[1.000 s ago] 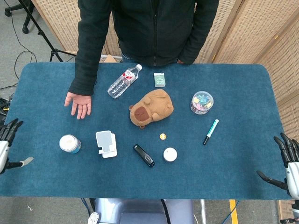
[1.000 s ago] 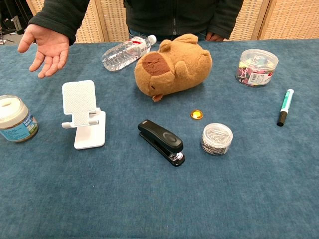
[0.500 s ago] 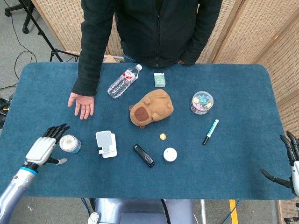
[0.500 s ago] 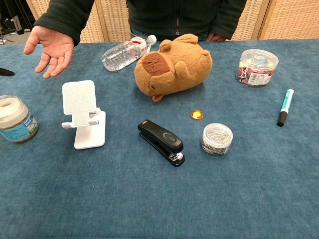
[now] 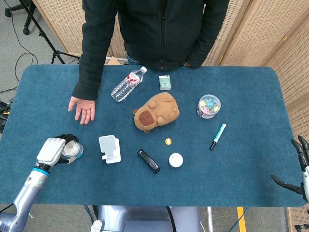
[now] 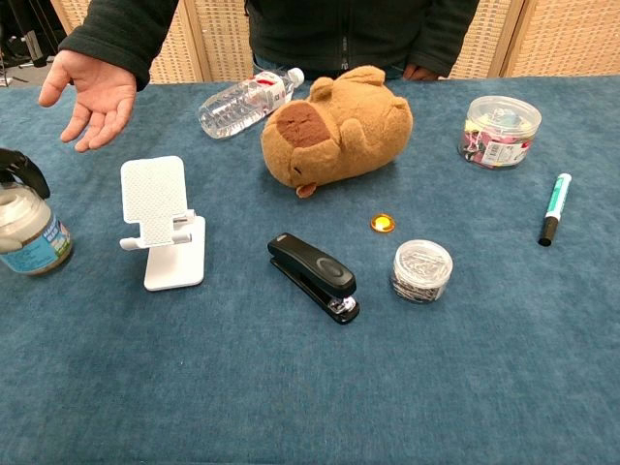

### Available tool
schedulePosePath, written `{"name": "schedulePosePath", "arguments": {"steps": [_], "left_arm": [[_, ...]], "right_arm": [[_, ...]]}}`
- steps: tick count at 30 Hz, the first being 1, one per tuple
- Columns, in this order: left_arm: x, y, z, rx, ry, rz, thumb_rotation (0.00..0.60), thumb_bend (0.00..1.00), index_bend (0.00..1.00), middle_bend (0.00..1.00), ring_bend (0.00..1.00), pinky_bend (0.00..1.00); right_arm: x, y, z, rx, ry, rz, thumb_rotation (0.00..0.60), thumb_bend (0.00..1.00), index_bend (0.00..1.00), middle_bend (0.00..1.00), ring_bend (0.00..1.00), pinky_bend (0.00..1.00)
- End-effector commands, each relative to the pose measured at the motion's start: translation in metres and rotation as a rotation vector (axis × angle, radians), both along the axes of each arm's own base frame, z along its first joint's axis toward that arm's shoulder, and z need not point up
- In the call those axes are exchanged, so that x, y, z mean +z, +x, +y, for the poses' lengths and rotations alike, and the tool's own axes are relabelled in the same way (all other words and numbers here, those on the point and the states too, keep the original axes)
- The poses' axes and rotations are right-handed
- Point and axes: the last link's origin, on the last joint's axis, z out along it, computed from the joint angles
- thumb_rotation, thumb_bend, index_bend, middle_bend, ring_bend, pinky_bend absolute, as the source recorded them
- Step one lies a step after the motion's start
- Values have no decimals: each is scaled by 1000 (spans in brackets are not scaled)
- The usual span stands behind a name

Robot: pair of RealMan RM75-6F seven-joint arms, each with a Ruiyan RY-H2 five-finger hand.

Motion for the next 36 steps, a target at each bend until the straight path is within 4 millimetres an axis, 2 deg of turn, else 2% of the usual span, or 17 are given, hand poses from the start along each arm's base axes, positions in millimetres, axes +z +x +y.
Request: {"name": "schedulePosePath", "arguments": {"steps": [1,7,11,14,19,29,30,31,32,33,34,35,36], "left_arm": [[9,2,-1,-21,34,-38,600,398,550,618,470,573],[44,20,7,-105,128,-94,600,394,560,618,470,573],[74,43,28,-173,239,-141,600,381,562,618,470,573],[85,58,48,-196,271,-144,600,377,564,618,470,573],[83,69,69,-193,290,-127,600,370,567,618,470,573],[58,66,94,-103,251,-85,600,347,569,609,464,572],[54,65,95,-96,247,-81,600,346,567,579,439,544],[53,65,96,-92,245,-79,600,339,529,472,337,443],[51,65,96,-87,238,-77,600,318,440,298,197,296],[48,64,96,-79,230,-78,600,292,357,182,107,186],[47,65,97,-70,232,-96,600,241,210,51,15,67],[49,69,97,-75,260,-148,600,184,97,2,0,16],[50,70,96,-79,268,-160,600,152,47,0,0,2]], "right_arm": [[0,0,0,0,0,1,600,0,0,0,0,0],[-2,1,0,0,5,4,600,0,0,0,0,0],[-2,1,0,-1,6,6,600,0,0,0,0,0],[-2,0,-1,-4,5,6,600,0,0,0,0,0],[-1,-1,-1,-9,2,4,600,0,0,0,0,0],[-1,-4,-3,-21,3,-1,600,0,0,0,0,0],[-1,-4,-4,-22,4,0,600,0,0,0,0,0],[-1,-4,-4,-23,3,0,600,0,0,0,0,0],[-1,-4,-4,-23,3,0,600,0,0,0,0,0],[-1,-4,-4,-25,3,0,600,0,0,0,0,0],[-1,-4,-4,-27,3,-1,600,0,0,0,0,0],[0,-5,-4,-30,1,5,600,0,0,0,0,0],[0,-5,-4,-30,1,5,600,0,0,0,0,0]]}}
